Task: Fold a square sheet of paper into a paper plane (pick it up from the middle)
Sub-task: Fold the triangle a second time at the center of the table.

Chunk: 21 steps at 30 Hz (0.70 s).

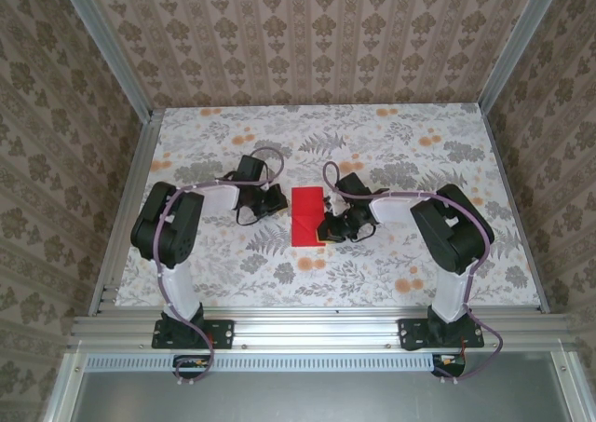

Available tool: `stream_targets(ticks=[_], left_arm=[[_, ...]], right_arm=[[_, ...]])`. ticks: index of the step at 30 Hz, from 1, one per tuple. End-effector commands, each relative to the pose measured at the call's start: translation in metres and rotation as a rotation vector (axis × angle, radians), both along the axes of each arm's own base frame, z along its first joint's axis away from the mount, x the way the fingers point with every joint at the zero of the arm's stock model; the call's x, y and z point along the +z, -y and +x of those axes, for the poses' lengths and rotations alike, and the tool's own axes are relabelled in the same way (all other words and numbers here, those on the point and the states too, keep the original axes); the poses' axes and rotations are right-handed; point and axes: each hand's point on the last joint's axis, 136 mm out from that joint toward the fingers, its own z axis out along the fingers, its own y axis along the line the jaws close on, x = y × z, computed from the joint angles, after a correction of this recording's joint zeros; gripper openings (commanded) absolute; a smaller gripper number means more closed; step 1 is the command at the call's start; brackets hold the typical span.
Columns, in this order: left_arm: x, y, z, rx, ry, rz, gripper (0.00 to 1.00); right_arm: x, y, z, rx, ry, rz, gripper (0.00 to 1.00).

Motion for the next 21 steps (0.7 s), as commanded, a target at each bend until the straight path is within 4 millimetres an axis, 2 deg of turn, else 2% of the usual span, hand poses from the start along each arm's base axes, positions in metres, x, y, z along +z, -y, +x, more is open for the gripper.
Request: stream_targets(ticks=[1, 2, 6, 12, 16, 21], left_arm=[[0.029, 0.005, 0.000, -0.046, 0.082, 0.003, 0.08], [0.035, 0.018, -0.010, -0.079, 0.093, -0.007, 0.08], [0.042, 0.036, -0.028, -0.091, 0.099, -0.026, 0.08], [0.016, 0.056, -0.056, -0.104, 0.031, -0.040, 0.07], [0.000, 0.056, -0.063, -0.111, 0.001, -0.016, 0.05], [-0.009, 0.041, -0.062, -0.091, 0.004, 0.069, 0.04]], right_arm=[[-0.039, 0.039, -0.045, -0.030, -0.195, -0.195, 0.07], [-0.038, 0.038, -0.044, -0.030, -0.192, -0.192, 0.07], [-0.037, 0.037, -0.042, -0.031, -0.191, -0.190, 0.07], [-0.037, 0.036, -0.040, -0.031, -0.188, -0.191, 0.07], [-0.037, 0.035, -0.040, -0.032, -0.186, -0.190, 0.07], [-0.038, 0.037, -0.041, -0.032, -0.185, -0.194, 0.07]])
